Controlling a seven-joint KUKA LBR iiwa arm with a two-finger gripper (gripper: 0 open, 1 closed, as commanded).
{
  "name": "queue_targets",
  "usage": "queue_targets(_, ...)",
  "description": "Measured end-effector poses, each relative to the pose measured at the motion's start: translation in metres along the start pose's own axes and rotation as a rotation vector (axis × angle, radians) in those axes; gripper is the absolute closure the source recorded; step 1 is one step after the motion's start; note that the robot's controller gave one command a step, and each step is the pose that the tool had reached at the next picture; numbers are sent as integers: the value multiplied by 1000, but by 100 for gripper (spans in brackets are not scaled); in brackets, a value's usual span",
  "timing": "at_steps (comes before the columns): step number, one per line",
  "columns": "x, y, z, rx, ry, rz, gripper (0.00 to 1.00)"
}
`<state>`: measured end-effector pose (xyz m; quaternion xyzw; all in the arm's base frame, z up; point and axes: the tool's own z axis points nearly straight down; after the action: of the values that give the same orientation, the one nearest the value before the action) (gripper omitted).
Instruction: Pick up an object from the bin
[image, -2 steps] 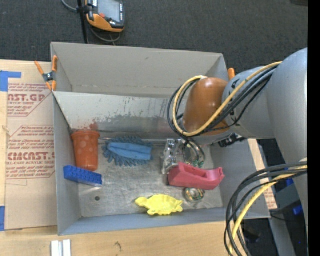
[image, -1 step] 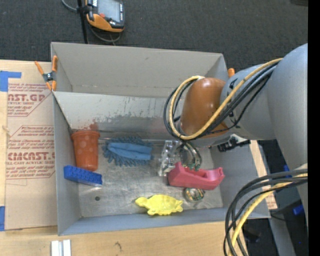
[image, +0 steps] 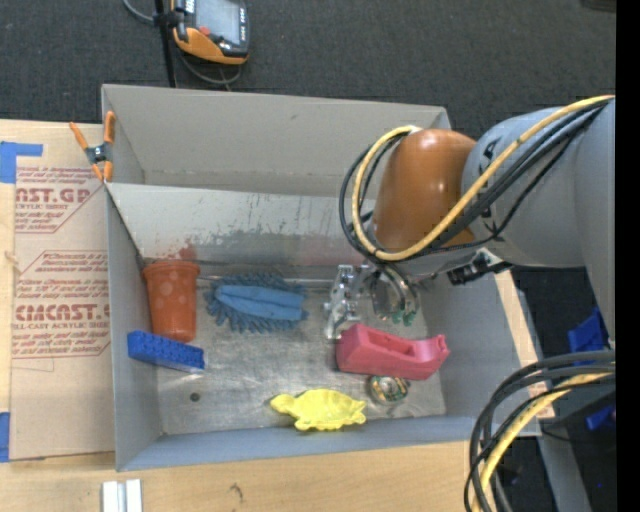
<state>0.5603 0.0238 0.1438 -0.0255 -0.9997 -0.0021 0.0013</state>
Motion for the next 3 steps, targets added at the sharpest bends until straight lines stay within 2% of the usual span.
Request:
queue_targets(1, -7, -16, -24, 8, -11, -216, 100)
queue_targets(2, -3, -12, -24, 2, -4, -164, 100)
queue_targets(3, -14, -11, 15, 4, -2, 303, 0)
